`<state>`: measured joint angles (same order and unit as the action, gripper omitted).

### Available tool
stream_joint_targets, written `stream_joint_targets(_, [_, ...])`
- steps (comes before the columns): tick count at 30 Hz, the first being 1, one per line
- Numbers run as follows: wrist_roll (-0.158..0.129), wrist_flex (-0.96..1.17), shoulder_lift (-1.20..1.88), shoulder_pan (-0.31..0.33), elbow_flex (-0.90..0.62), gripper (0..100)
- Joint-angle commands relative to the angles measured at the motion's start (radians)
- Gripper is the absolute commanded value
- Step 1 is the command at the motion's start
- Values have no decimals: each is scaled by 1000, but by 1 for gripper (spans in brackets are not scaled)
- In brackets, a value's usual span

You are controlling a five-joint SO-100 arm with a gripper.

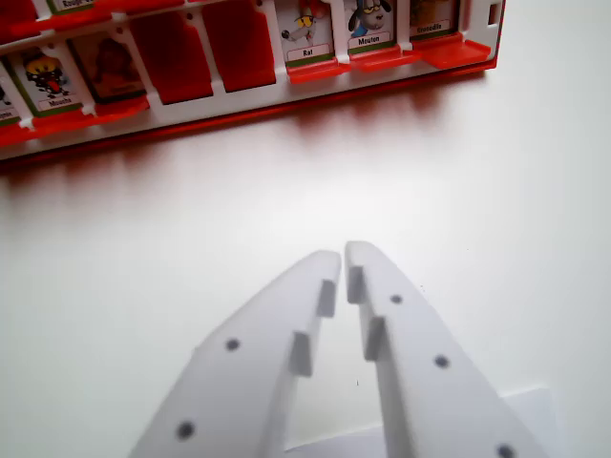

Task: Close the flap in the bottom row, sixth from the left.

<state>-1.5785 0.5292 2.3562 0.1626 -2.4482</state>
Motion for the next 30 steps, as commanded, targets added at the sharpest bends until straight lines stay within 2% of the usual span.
stream_joint_targets(1, [-14,-140,-106,8,20,0])
stream_joint_targets(13, [-32,-426,-505,-28,144,0])
stream_joint_targets(18, [-29,-456,-637,-37,247,0])
stream_joint_targets(22, [-40,-483,-710,-35,302,0])
stream_joint_targets(30, [-43,-499,-813,-20,391,0])
